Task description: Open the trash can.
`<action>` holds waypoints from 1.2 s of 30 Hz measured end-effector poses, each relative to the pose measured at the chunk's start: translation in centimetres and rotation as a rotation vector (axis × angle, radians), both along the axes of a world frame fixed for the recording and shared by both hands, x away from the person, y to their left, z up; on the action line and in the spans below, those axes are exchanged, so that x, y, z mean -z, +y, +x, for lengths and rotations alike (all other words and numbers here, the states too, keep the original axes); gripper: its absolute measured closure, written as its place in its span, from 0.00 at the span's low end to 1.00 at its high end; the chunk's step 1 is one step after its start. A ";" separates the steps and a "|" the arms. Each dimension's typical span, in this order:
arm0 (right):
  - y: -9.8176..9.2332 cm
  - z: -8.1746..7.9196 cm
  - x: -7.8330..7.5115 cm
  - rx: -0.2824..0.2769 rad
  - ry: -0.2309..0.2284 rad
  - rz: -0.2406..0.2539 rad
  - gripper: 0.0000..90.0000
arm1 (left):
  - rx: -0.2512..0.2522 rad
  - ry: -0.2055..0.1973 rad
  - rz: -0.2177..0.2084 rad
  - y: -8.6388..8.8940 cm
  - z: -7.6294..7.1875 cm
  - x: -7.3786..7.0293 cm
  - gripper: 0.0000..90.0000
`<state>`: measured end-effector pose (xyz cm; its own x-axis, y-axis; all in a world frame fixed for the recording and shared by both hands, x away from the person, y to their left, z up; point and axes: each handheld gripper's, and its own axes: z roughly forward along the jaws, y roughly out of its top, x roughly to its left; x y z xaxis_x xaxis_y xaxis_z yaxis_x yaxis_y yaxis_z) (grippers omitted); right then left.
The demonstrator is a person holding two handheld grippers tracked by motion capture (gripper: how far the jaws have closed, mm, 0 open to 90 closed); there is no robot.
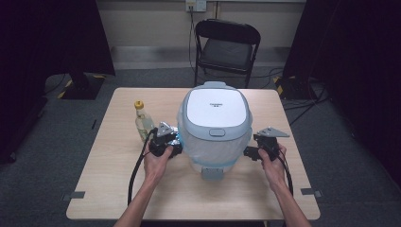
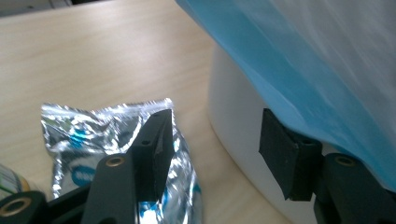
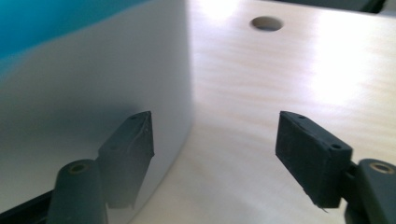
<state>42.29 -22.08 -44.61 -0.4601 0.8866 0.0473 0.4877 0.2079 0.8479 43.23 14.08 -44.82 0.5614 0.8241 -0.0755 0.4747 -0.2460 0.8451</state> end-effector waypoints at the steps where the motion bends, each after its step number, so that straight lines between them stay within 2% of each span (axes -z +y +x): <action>1: 0.0 0.5 0.0 0.015 -0.010 -0.002 0.33 | 0.000 0.000 0.000 0.0 0.0 0.0 0.50; 2: 0.2 0.9 -0.1 0.034 -0.029 -0.003 0.32 | -0.011 0.005 -0.019 0.0 0.8 0.1 0.49; 3: 0.3 1.2 -0.2 0.032 -0.032 -0.008 0.32 | -0.014 0.018 -0.021 0.0 1.1 0.2 0.48; 4: 0.5 1.5 -0.3 0.035 -0.033 -0.005 0.35 | -0.016 0.020 -0.026 0.0 1.2 0.1 0.49; 7: 1.0 1.4 -0.6 0.028 -0.043 0.015 0.53 | 0.007 0.013 -0.043 -0.1 1.2 0.2 0.56; 8: 1.0 1.3 -0.5 0.020 -0.039 0.028 0.60 | 0.007 0.013 -0.043 -0.1 1.2 0.2 0.60; 9: 1.0 1.2 -0.6 0.010 -0.024 0.051 0.66 | 0.030 0.008 -0.035 -0.1 1.1 0.1 0.65; 10: 1.1 1.0 -0.7 0.000 -0.016 0.056 0.71 | 0.030 0.008 -0.035 -0.1 1.1 0.1 0.68; 11: 1.1 0.8 -0.8 -0.021 -0.015 0.053 0.74 | 0.057 0.011 -0.040 -0.2 0.9 0.0 0.73; 15: 1.1 0.1 -1.1 -0.039 -0.008 0.046 0.77 | 0.086 0.017 -0.056 -0.1 0.5 0.0 0.81; 18: 1.3 -0.4 -1.3 -0.061 -0.003 0.024 0.81 | 0.098 0.014 -0.026 -0.1 0.0 -0.2 0.83; 21: 1.2 -1.3 -1.3 -0.074 0.000 0.021 0.81 | 0.120 0.015 -0.007 0.0 -0.5 -0.4 0.83; 23: 1.1 -1.8 -1.3 -0.079 0.002 0.023 0.76 | 0.116 0.015 -0.006 0.0 -0.8 -0.4 0.81; 25: 0.9 -2.2 -1.3 -0.086 -0.002 0.023 0.74 | 0.127 0.008 0.026 -0.1 -1.5 -0.7 0.81; 27: 0.9 -2.3 -1.3 -0.081 -0.002 0.019 0.72 | 0.126 0.011 0.022 -0.1 -1.7 -0.7 0.81; 28: 0.6 -2.3 -1.3 -0.084 0.007 0.026 0.67 | 0.144 0.012 0.009 0.1 -1.9 -0.6 0.81; 30: 0.5 -2.1 -1.3 -0.075 0.010 0.026 0.61 | 0.130 0.013 0.008 0.4 -1.8 -0.5 0.72; 32: 0.3 -1.9 -1.3 -0.053 0.007 0.011 0.48 | 0.120 0.014 0.001 0.7 -1.6 -0.2 0.60; 34: 0.3 -1.9 -1.3 -0.048 0.004 0.006 0.45 | 0.114 0.011 0.007 0.6 -1.7 -0.2 0.57; 35: 0.0 -1.8 -1.2 -0.038 0.011 0.012 0.35 | 0.114 0.006 0.012 0.8 -1.9 -0.1 0.53; 36: -0.1 -1.7 -1.2 -0.035 0.016 0.015 0.33 | 0.120 0.016 -0.001 1.0 -2.1 0.1 0.51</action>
<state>40.56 -22.19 -43.36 -0.4901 0.8691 0.0675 0.4935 0.2128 0.8433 41.18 15.10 -44.96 0.6544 0.7512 -0.0857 0.4552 -0.3010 0.8380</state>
